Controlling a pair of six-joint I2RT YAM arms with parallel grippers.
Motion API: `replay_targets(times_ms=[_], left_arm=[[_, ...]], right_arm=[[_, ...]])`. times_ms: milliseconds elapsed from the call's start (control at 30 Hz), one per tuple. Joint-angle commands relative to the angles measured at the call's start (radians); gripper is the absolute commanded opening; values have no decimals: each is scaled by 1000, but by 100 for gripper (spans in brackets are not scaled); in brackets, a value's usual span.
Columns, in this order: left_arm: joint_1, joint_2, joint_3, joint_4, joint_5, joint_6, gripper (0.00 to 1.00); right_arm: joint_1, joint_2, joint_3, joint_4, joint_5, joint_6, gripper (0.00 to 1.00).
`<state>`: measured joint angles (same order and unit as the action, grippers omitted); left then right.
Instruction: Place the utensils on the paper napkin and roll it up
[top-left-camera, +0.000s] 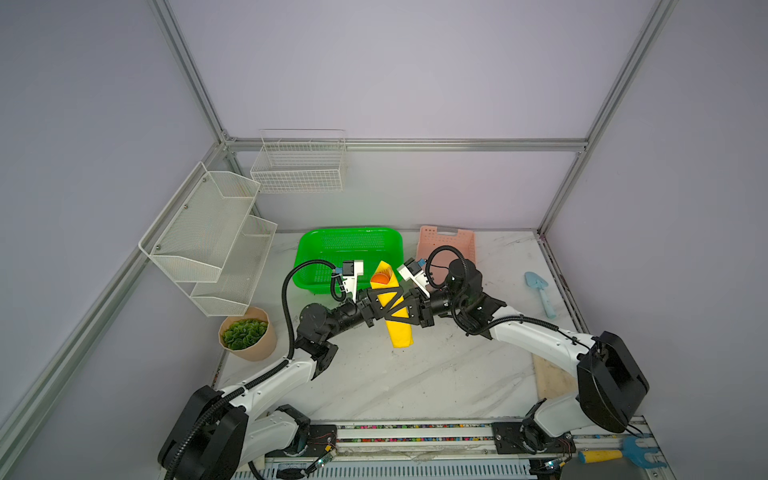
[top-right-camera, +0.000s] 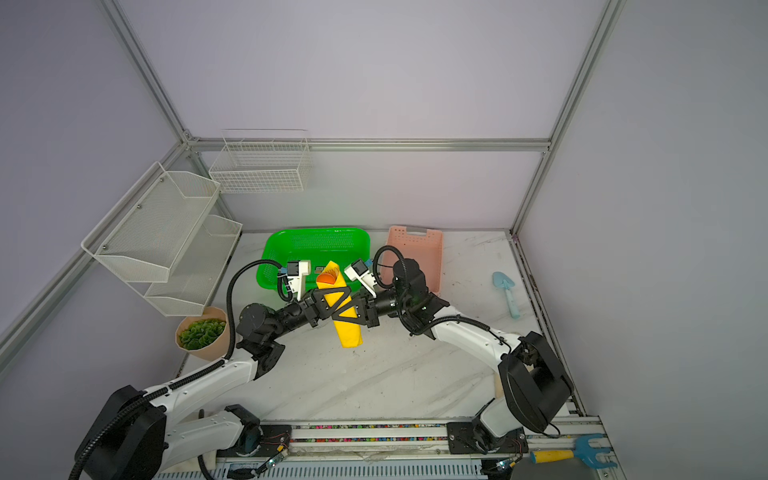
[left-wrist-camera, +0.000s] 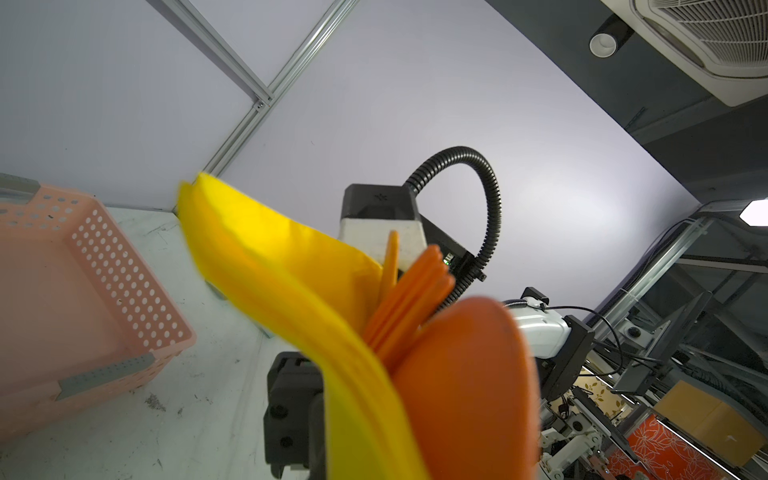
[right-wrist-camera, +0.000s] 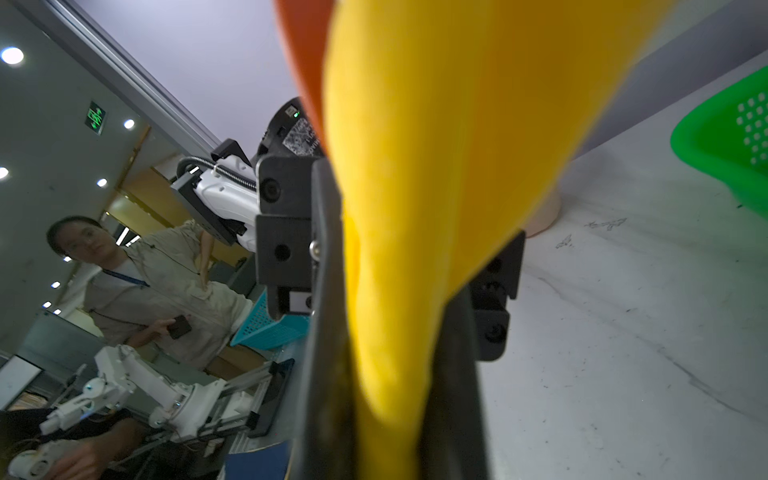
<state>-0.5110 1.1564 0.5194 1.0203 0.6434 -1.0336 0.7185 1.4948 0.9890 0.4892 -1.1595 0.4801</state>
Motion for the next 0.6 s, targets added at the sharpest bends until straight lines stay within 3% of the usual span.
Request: replay_targets(times_ms=[0,33,67,133,167,233,333,467,567], left_arm=[[-15,-14,81,26,44,32,0],[-14,-14,80,22,45,34,0],[-14,-16,81,15,47,39,0],[-15,-21,80,-1,48,49,0],[-15,-23,79,-8,48,53,0],[-15,-23,79,-11,50,53,0],[-15,-23,80,-12,55,53,0],[-14,-27,81,-12,48,53,0],[-14,-30,82,-12,47,55,0]], right_arm=[[5,-4,29,20,17,2,0],[5,-6,25,19,15,0,0],[6,-11,25,15,14,-1,8],[6,-18,26,3,14,-6,36],[6,-23,29,-5,15,-9,43],[2,-27,42,-21,20,-16,44],[-4,-17,62,-34,9,-21,38],[-4,-1,79,-86,1,-61,12],[-4,-6,59,-69,-3,-46,0]])
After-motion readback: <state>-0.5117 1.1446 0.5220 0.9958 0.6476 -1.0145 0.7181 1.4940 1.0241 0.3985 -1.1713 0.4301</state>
